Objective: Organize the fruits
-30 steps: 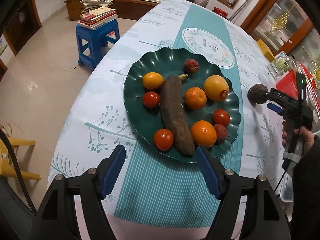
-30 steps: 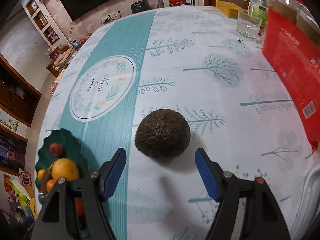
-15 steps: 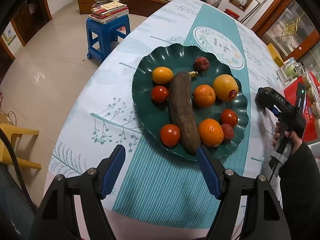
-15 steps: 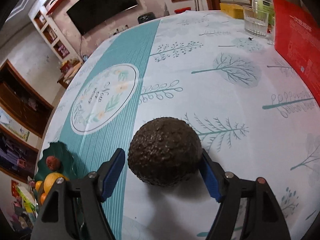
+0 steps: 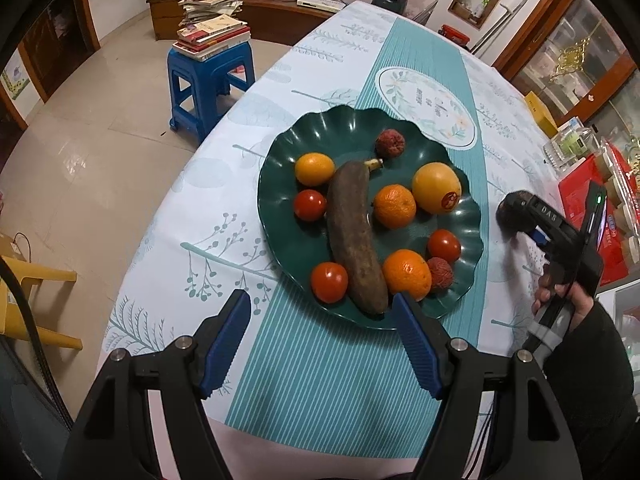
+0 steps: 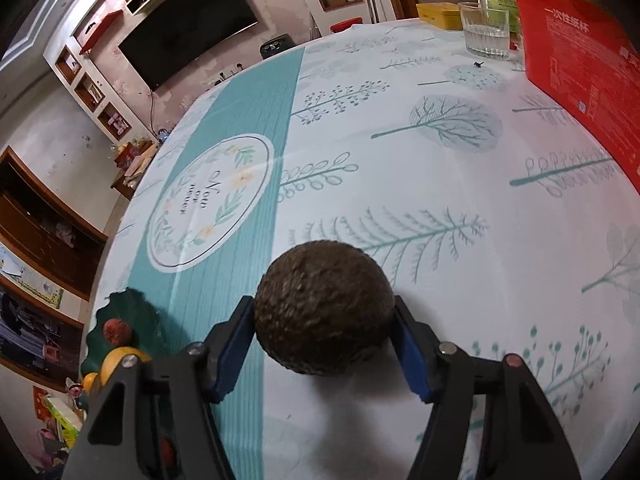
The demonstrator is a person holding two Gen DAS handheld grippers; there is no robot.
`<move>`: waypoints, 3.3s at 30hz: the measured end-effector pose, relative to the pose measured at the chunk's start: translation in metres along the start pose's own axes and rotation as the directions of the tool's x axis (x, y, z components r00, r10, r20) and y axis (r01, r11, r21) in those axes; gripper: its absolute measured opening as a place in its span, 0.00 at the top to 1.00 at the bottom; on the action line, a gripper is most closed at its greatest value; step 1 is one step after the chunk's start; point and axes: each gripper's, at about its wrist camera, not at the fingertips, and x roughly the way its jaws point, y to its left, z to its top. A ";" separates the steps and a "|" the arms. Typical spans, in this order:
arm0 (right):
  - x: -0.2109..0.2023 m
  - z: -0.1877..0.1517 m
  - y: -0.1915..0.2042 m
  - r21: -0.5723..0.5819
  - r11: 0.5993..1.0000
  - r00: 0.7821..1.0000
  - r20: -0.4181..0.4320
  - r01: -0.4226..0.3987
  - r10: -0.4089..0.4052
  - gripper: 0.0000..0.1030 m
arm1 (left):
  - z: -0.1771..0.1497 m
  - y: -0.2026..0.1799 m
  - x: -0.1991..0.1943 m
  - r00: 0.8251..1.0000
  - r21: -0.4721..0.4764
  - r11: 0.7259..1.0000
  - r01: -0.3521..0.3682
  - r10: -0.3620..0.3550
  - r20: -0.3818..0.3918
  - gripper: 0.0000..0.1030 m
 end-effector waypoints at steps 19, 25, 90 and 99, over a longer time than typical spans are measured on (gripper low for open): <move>-0.058 -0.063 0.073 -0.019 0.995 0.996 -0.014 -0.093 0.093 0.37 | 0.002 0.041 -0.017 0.995 0.066 0.993 0.101 -0.103 0.020 0.30; -0.058 -0.086 0.107 -0.031 0.997 0.997 -0.032 -0.076 0.075 0.37 | 0.014 0.061 -0.019 0.991 0.127 0.983 0.131 -0.131 -0.002 0.30; -0.238 -0.198 0.017 -0.277 0.961 0.993 -0.110 0.016 -0.048 0.25 | -0.124 -0.103 -0.079 0.991 0.279 0.956 0.086 -0.111 0.073 0.30; -0.309 -0.186 0.012 -0.236 0.971 0.998 -0.038 0.035 -0.045 0.17 | -0.134 -0.140 -0.136 0.983 0.335 0.940 0.056 -0.111 0.148 0.23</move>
